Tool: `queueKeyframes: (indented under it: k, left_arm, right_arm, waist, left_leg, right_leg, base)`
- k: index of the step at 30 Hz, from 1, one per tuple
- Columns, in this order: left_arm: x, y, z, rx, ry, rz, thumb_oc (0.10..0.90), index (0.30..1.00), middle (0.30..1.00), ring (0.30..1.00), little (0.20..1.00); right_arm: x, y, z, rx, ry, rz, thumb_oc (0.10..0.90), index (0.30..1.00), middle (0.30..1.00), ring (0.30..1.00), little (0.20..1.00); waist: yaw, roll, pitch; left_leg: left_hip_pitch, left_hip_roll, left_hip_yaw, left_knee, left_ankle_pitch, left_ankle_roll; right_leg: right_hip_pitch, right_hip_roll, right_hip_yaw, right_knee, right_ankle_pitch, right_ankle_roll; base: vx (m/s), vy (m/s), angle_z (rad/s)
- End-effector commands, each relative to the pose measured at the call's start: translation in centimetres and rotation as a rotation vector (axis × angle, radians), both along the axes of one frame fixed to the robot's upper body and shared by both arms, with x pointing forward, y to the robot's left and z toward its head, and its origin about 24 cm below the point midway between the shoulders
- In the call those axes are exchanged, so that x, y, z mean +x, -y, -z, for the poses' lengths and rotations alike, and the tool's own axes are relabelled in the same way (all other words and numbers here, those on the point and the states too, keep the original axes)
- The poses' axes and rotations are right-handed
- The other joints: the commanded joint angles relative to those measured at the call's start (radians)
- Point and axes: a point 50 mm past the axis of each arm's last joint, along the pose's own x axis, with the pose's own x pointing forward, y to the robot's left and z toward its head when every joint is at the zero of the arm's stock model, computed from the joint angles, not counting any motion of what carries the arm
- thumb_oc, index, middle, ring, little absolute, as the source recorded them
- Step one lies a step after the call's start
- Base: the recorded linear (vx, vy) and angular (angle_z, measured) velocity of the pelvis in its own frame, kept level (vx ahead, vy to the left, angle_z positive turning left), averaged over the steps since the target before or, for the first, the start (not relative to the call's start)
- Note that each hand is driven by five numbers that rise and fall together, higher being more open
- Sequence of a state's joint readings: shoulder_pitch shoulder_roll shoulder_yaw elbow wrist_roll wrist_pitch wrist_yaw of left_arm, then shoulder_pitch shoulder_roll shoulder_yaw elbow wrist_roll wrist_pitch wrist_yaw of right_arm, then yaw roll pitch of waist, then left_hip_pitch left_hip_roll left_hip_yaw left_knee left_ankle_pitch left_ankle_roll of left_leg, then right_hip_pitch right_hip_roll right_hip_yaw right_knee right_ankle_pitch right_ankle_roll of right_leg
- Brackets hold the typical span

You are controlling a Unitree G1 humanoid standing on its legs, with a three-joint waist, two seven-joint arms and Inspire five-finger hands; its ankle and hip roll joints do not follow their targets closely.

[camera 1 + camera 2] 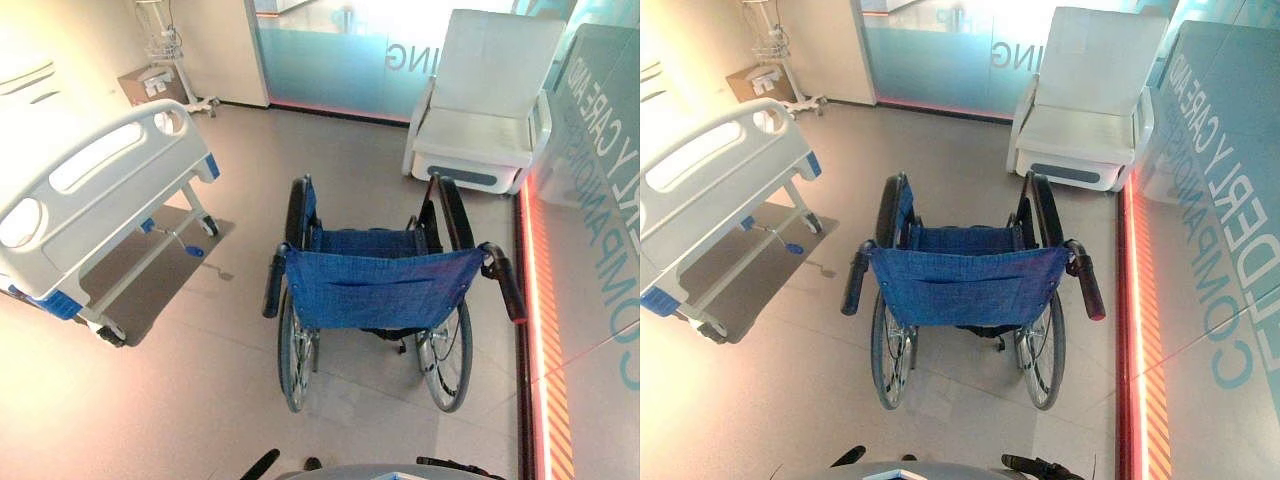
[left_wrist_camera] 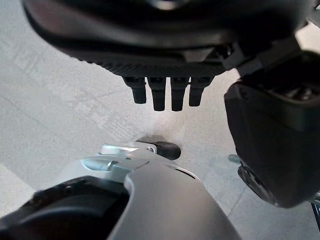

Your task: Push the wheelchair next to the bed

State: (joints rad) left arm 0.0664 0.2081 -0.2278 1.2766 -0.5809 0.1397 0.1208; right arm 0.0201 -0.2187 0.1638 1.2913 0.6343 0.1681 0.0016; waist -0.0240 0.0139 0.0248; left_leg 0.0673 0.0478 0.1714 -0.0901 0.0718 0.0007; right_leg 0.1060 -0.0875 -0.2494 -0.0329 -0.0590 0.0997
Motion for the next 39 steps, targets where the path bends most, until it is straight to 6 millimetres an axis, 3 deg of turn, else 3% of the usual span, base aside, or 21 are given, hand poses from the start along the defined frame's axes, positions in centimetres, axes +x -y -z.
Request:
queueKeyframes:
  k: [1, 18, 26, 32, 39]
  left_arm:
    - [1.2, 1.3, 0.2, -0.034, -0.006, -0.005, 0.8, 0.9, 0.9, 0.9, 0.9]
    - [0.9, 0.7, 0.1, -0.008, -0.014, -0.036, 0.8, 0.9, 0.9, 0.9, 0.9]
    - [1.6, -0.1, -0.1, 0.016, 0.048, -0.111, 0.8, 0.9, 0.9, 0.9, 0.9]
    - [3.6, -2.5, -1.0, 0.06, 0.176, -0.147, 0.8, 0.9, 0.9, 0.9, 0.9]
    - [6.2, -6.2, -3.4, 0.158, 0.356, -0.253, 0.8, 0.9, 0.9, 0.9, 0.9]
  right_arm:
    - [-1.3, -0.9, 0.3, 0.028, -0.088, -0.027, 0.8, 0.9, 0.9, 0.9, 0.9]
    - [-1.5, -0.4, 0.3, -0.022, -0.093, 0.001, 0.8, 0.9, 0.9, 0.9, 0.9]
    - [-1.1, 1.2, -0.1, -0.148, -0.063, 0.127, 0.8, 0.9, 0.9, 0.9, 0.9]
    - [2.1, 3.7, -1.3, -0.217, 0.126, 0.26, 0.8, 0.9, 0.9, 0.9, 0.9]
    - [5.4, 7.9, -4.9, -0.394, 0.388, 0.366, 0.8, 0.9, 0.9, 0.9, 0.9]
  waist:
    - [0.004, -0.008, 0.033]
    - [-0.001, -0.007, 0.032]
    - [-0.011, -0.005, 0.039]
    - [-0.017, -0.006, 0.049]
    - [-0.025, -0.007, 0.051]
  left_leg:
    - [0.019, 0.0, -0.001, 0.003, -0.07, -0.036]
    - [0.027, 0.002, 0.005, 0.003, -0.07, -0.039]
    - [0.027, 0.003, 0.007, 0.003, -0.068, -0.039]
    - [0.02, 0.009, 0.012, 0.003, -0.063, -0.038]
    - [0.008, 0.01, 0.008, 0.003, -0.061, -0.034]
  right_leg:
    - [-0.022, -0.031, -0.003, -0.02, 0.083, 0.006]
    - [-0.01, -0.03, 0.005, -0.03, 0.086, 0.009]
    - [-0.016, -0.03, 0.015, -0.03, 0.09, 0.011]
    - [-0.027, -0.029, 0.028, -0.027, 0.094, 0.016]
    - [-0.038, -0.028, 0.036, -0.037, 0.103, 0.021]
  base:
    - [0.0, 0.0, 0.0]
    - [0.0, 0.0, 0.0]
    - [0.01, 0.001, -0.01]
    - [0.0, -0.012, -0.04]
    - [-0.01, -0.012, -0.03]
